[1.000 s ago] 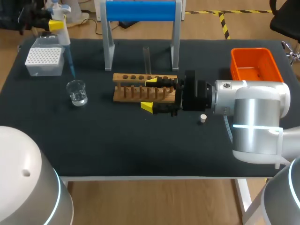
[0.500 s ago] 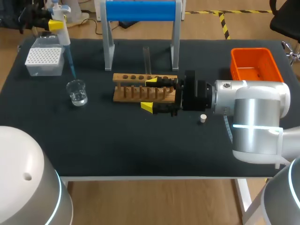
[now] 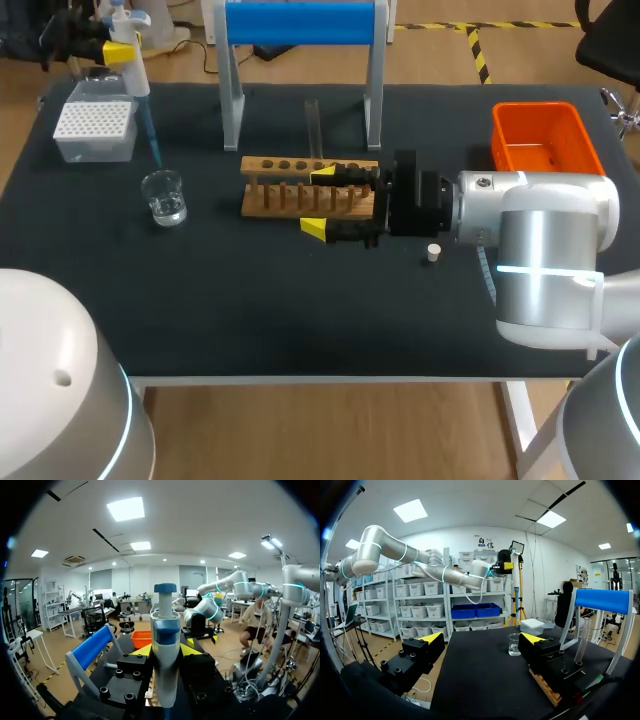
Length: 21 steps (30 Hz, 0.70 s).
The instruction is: Invert the test tube, pick up the pipette, mount the tip to pipette, aspirate from beaker and dispense into the tube, eject the tip, return the pipette, and cap with the stopper.
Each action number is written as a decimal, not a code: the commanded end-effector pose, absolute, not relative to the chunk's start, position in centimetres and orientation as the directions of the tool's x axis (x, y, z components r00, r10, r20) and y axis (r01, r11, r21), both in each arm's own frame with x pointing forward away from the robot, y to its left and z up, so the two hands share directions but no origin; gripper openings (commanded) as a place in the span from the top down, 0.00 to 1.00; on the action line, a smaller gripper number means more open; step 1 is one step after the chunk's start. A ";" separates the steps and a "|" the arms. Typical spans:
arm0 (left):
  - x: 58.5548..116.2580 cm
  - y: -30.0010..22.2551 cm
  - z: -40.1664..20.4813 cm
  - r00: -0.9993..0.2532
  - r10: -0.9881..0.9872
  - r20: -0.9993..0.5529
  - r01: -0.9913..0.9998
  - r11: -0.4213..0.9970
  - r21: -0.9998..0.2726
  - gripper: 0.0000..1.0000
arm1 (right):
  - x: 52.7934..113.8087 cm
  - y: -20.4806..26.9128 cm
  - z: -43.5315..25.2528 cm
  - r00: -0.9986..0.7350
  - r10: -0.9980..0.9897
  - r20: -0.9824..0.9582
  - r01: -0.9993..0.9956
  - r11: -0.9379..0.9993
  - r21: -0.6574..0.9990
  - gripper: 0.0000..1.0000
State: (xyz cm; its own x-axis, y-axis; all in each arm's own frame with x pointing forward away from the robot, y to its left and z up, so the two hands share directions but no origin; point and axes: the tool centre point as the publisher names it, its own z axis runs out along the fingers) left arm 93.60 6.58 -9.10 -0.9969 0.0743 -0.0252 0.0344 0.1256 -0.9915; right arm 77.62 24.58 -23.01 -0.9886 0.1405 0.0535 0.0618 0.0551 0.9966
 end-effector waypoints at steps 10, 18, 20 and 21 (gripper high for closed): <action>93.7 6.6 -9.1 -0.997 0.078 -0.026 0.036 0.125 -0.992 1.00 | 77.5 29.0 -23.5 -0.984 0.177 0.036 0.062 0.147 0.987 0.00; 93.7 6.6 -9.1 -0.997 0.078 -0.026 0.036 0.125 -0.992 1.00 | 78.4 33.8 -25.6 -0.977 0.213 0.020 0.069 0.227 0.971 0.00; 93.7 6.6 -9.1 -0.997 0.078 -0.026 0.036 0.125 -0.992 1.00 | 78.6 34.7 -26.2 -0.975 0.218 0.029 0.081 0.230 0.970 0.00; 93.7 6.6 -9.1 -0.997 0.078 -0.026 0.036 0.125 -0.992 1.00 | 78.7 35.2 -26.6 -0.973 0.228 0.029 0.084 0.236 0.968 0.00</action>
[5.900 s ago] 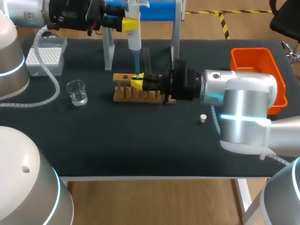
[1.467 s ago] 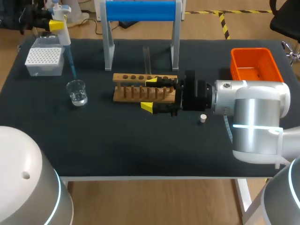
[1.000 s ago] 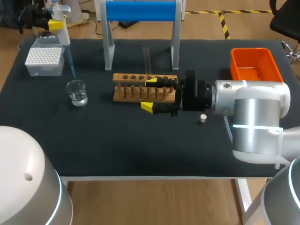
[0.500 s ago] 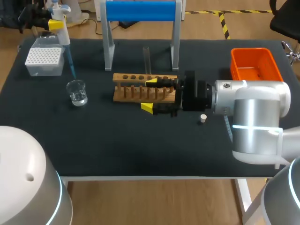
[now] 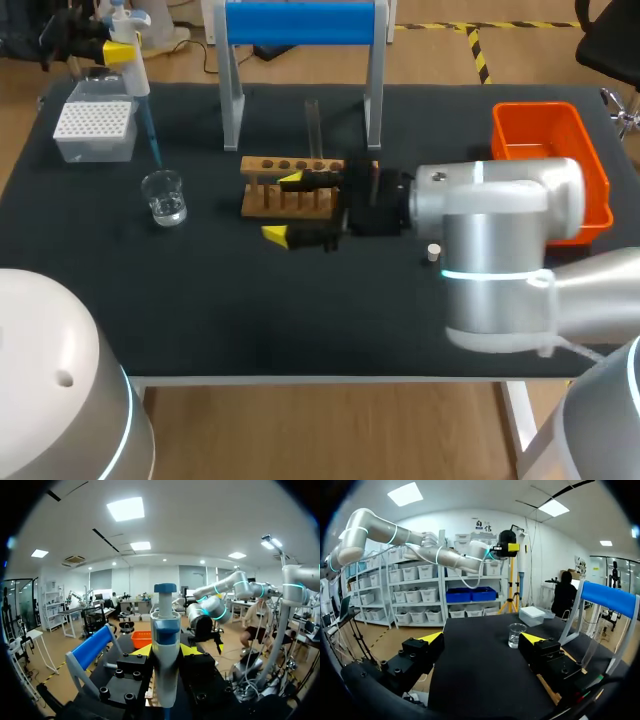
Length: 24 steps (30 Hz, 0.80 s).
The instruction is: Invert the test tube, pick up the pipette, mount the tip to pipette, aspirate from beaker and dispense into the tube, eject the tip, return the pipette, and cap with the stopper.
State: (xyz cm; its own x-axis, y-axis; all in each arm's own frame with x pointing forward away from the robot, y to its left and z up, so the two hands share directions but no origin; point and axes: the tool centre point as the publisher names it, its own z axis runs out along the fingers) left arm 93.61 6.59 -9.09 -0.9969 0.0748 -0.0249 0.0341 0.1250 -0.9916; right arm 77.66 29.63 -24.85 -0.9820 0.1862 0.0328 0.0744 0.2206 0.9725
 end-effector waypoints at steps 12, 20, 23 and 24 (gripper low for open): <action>93.7 6.6 -9.1 -0.997 0.078 -0.026 0.036 0.125 -0.992 1.00 | 79.7 39.1 -29.8 -0.953 0.304 -0.003 0.089 0.289 0.953 0.00; 93.7 6.6 -9.1 -0.997 0.078 -0.026 0.036 0.125 -0.992 1.00 | 80.9 40.3 -31.4 -0.956 0.293 -0.032 0.064 0.313 0.948 0.00; 93.7 6.6 -9.1 -0.997 0.078 -0.026 0.036 0.125 -0.992 1.00 | 81.7 40.5 -31.8 -0.956 0.292 -0.037 0.062 0.322 0.945 0.00; 93.7 6.6 -9.1 -0.997 0.078 -0.026 0.036 0.125 -0.992 1.00 | 81.9 40.5 -31.9 -0.956 0.292 -0.038 0.061 0.324 0.944 0.00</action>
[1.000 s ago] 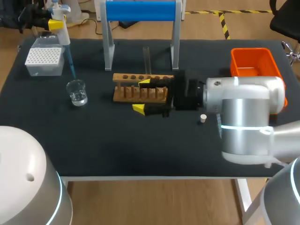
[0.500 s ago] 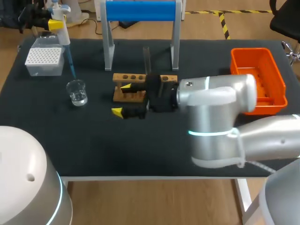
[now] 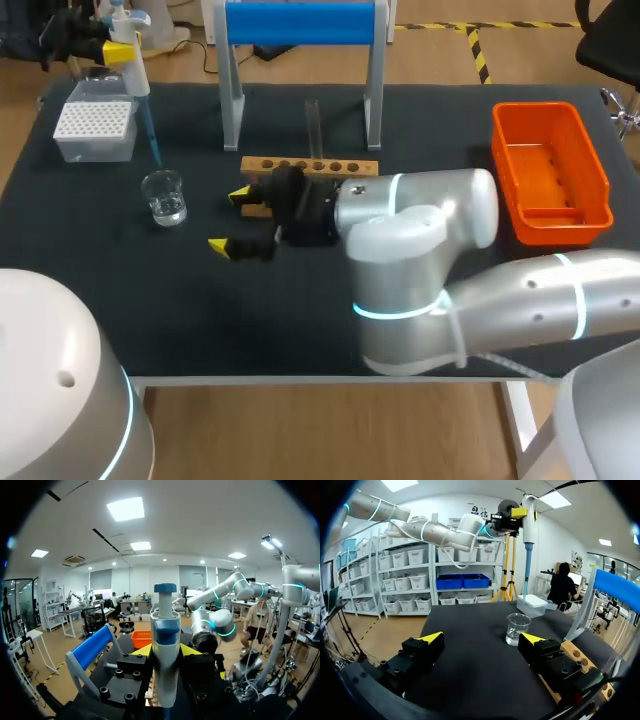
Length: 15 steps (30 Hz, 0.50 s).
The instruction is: Invert the test tube, pick up the pipette, mount the tip to pipette, aspirate from beaker and dispense into the tube, eject the tip, return the pipette, and cap with the stopper.
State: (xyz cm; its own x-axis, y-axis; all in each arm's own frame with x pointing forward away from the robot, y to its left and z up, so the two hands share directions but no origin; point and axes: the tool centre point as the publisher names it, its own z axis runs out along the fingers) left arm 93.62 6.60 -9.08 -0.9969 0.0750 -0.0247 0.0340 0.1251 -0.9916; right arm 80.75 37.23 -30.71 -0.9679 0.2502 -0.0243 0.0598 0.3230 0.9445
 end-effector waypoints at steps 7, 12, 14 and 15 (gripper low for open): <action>93.7 6.6 -9.1 -0.997 0.078 -0.026 0.036 0.125 -0.992 1.00 | 82.9 40.4 -32.4 -0.954 0.299 -0.036 0.066 0.325 0.943 0.00; 93.7 6.6 -9.1 -0.997 0.078 -0.026 0.036 0.125 -0.992 1.00 | 83.2 40.3 -32.6 -0.953 0.300 -0.031 0.071 0.322 0.944 0.00; 93.7 6.6 -9.1 -0.997 0.078 -0.026 0.036 0.125 -0.992 1.00 | 83.2 40.3 -32.6 -0.953 0.300 -0.028 0.073 0.320 0.945 0.00; 93.7 6.6 -9.1 -0.997 0.078 -0.026 0.036 0.125 -0.992 1.00 | 83.1 40.2 -32.6 -0.953 0.301 -0.027 0.073 0.319 0.945 0.00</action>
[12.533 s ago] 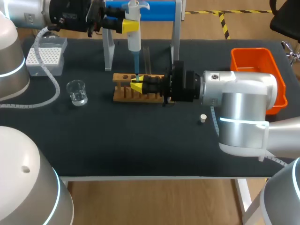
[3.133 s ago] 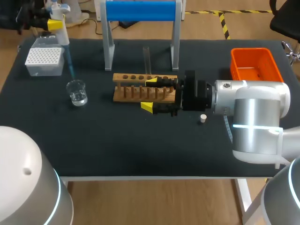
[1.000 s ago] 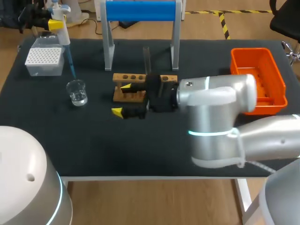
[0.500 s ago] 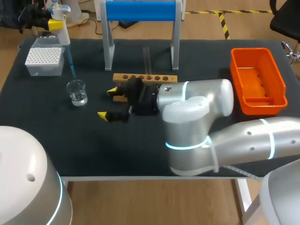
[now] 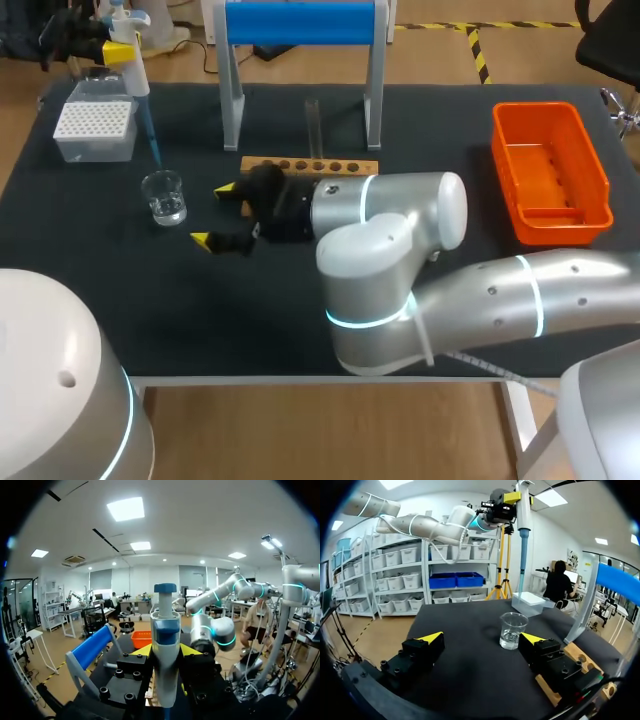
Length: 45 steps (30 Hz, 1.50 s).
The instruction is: Invert the test tube, pick up the pipette, mount the tip to pipette, aspirate from beaker and dispense into the tube, eject the tip, return the pipette, and cap with the stopper.
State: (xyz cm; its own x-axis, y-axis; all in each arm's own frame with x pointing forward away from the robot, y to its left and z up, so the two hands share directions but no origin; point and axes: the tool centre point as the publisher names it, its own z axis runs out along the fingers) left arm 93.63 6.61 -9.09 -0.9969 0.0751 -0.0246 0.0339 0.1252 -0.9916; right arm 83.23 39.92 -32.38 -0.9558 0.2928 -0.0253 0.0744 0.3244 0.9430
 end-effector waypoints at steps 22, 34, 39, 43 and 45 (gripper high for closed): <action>93.7 6.6 -9.1 -0.997 0.078 -0.026 0.036 0.125 -0.992 1.00 | 83.3 39.2 -34.0 -0.933 0.357 -0.049 0.090 0.362 0.928 0.00; 93.7 6.6 -9.1 -0.997 0.078 -0.026 0.036 0.125 -0.992 1.00 | 83.3 39.2 -34.0 -0.933 0.357 -0.049 0.090 0.362 0.928 0.00; 93.8 6.6 -9.2 -0.997 0.078 -0.027 0.037 0.125 -0.991 1.00 | 83.3 39.2 -34.0 -0.933 0.357 -0.049 0.090 0.362 0.928 0.00; 93.8 6.6 -9.6 -0.996 0.079 -0.033 0.042 0.121 -0.992 1.00 | 83.3 39.2 -34.0 -0.933 0.357 -0.049 0.090 0.362 0.928 0.00; 93.8 6.5 -9.9 -0.996 0.078 -0.035 0.044 0.118 -0.992 1.00 | 83.3 39.2 -34.0 -0.933 0.357 -0.049 0.090 0.362 0.928 0.00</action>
State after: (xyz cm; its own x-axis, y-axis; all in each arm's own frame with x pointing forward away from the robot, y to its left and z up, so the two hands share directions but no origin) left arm 93.66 6.54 -9.51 -0.9966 0.0757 -0.0328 0.0421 0.1248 -0.9913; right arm 83.30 39.10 -33.99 -0.9334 0.3555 -0.0489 0.0894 0.3623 0.9278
